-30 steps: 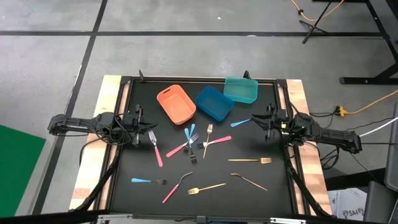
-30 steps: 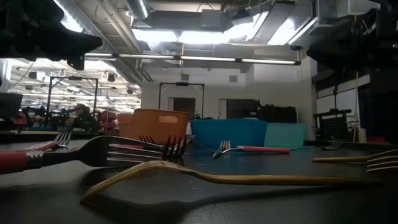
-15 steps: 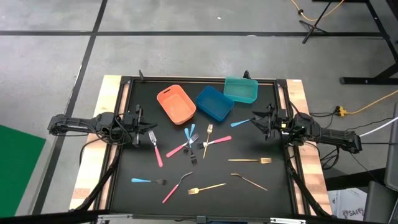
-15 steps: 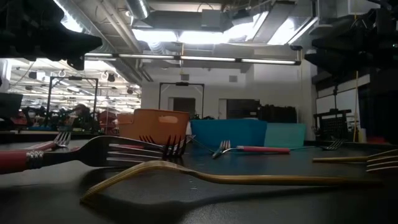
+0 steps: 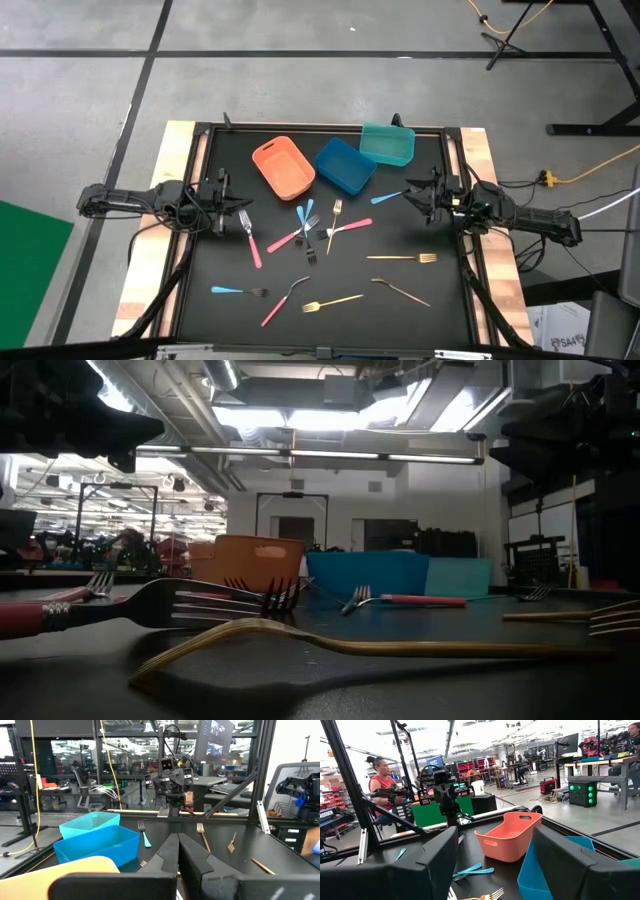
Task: Sort silverware by color (type)
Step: Put the blue fork into the green bin
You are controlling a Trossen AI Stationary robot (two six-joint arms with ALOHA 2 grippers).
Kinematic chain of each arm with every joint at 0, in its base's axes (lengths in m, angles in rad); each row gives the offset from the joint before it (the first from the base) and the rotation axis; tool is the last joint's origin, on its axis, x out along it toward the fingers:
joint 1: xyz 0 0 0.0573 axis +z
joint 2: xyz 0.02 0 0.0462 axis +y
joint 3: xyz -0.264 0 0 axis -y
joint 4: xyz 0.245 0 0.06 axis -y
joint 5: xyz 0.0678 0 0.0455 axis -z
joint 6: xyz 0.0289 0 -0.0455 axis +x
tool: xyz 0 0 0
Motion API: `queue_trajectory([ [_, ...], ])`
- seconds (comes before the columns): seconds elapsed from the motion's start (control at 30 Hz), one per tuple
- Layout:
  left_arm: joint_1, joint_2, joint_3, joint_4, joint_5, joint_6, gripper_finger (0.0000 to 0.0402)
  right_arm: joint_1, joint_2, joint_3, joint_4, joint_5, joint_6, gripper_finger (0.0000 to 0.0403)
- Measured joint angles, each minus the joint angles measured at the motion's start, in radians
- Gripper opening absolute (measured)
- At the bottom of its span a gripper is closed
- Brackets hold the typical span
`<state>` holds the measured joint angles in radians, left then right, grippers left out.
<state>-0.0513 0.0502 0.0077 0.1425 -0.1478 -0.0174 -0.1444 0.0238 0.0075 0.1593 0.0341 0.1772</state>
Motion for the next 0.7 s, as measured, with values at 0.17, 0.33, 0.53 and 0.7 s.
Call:
queue_trajectory([
  [0.17,0.0,0.0,0.0,0.0,0.0,0.0,0.0,0.0,0.002,0.025,-0.042,0.0,-0.014,0.0249],
  [0.33,0.0,0.0,0.0,0.0,0.0,0.0,0.0,0.0,0.053,0.139,-0.176,0.031,-0.075,0.0248],
  [0.53,0.0,0.0,0.0,0.0,0.0,0.0,0.0,0.0,0.2,0.325,-0.385,0.095,-0.115,0.0248],
  [0.7,0.0,0.0,0.0,0.0,0.0,0.0,0.0,0.0,0.394,0.491,-0.517,0.131,-0.138,0.0248],
])
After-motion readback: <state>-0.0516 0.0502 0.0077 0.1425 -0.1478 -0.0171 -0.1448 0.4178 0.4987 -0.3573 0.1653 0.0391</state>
